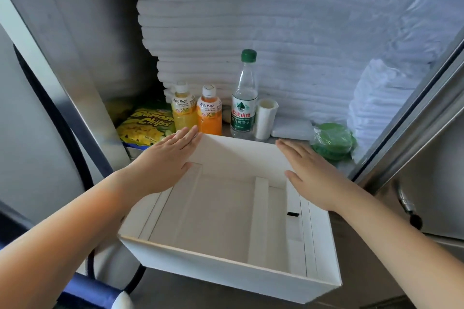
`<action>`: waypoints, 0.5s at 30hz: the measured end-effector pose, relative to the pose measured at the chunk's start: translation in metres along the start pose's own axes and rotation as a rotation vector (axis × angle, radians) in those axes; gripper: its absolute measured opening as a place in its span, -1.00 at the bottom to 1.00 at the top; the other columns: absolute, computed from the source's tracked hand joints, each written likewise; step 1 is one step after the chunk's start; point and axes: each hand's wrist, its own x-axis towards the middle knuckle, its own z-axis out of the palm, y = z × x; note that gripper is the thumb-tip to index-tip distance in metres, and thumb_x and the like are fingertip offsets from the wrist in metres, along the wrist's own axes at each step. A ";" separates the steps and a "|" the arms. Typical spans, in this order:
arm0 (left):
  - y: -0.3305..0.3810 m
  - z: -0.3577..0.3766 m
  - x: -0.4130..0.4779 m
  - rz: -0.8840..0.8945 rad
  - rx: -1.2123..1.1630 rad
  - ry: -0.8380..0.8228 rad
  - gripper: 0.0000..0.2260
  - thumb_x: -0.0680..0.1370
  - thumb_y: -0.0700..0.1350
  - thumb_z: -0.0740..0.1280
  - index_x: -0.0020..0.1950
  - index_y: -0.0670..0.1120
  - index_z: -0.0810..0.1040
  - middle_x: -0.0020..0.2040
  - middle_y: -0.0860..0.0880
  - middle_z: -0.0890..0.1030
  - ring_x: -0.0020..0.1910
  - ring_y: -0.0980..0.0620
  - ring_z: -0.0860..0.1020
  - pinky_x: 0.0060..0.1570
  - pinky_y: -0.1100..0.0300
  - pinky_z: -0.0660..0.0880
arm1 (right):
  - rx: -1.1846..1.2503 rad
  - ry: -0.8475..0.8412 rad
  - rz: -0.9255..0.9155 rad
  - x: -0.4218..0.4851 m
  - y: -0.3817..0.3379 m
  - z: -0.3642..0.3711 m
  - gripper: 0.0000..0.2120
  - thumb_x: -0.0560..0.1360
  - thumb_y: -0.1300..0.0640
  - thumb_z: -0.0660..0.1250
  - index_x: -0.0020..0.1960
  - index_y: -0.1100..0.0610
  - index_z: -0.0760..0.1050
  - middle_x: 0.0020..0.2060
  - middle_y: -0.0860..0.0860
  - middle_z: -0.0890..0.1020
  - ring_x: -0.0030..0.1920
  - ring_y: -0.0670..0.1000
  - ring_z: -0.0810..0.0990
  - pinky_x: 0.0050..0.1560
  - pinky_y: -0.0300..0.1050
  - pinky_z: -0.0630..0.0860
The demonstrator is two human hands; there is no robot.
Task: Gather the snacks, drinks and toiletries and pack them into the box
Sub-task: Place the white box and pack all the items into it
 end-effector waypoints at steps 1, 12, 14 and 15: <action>-0.004 0.001 0.000 0.015 -0.024 0.002 -0.43 0.65 0.00 -0.04 0.44 -0.02 -0.42 0.51 0.01 -0.32 0.49 0.03 -0.27 0.36 0.19 -0.27 | 0.087 0.044 0.017 0.001 0.000 -0.001 -0.48 0.62 0.16 0.11 0.53 0.09 0.03 0.50 -0.06 0.13 0.48 -0.11 0.05 0.33 -0.47 -0.18; -0.015 0.010 0.003 0.083 -0.149 0.168 -0.44 0.64 0.00 0.01 0.52 -0.04 -0.25 0.54 0.05 -0.17 0.50 0.07 -0.19 0.21 0.30 -0.40 | 0.261 0.246 0.030 0.015 -0.005 -0.003 -0.63 0.50 0.36 0.30 0.19 -0.02 0.55 0.07 -0.19 0.48 0.15 -0.23 0.41 0.20 -0.46 0.22; -0.020 0.011 0.001 0.087 -0.155 0.163 -0.43 0.64 -0.01 0.01 0.52 -0.04 -0.27 0.54 0.05 -0.18 0.50 0.08 -0.20 0.22 0.31 -0.40 | 0.216 0.237 -0.019 0.019 -0.008 -0.003 -0.63 0.50 0.36 0.31 0.19 0.00 0.56 0.06 -0.19 0.49 0.14 -0.22 0.42 0.20 -0.43 0.24; -0.022 0.011 0.001 0.086 -0.157 0.158 -0.43 0.64 -0.01 0.01 0.51 -0.03 -0.28 0.54 0.06 -0.19 0.50 0.08 -0.20 0.24 0.31 -0.38 | 0.190 0.234 -0.051 0.022 -0.009 -0.004 -0.64 0.50 0.36 0.31 0.19 0.01 0.56 0.06 -0.18 0.50 0.13 -0.18 0.43 0.20 -0.39 0.27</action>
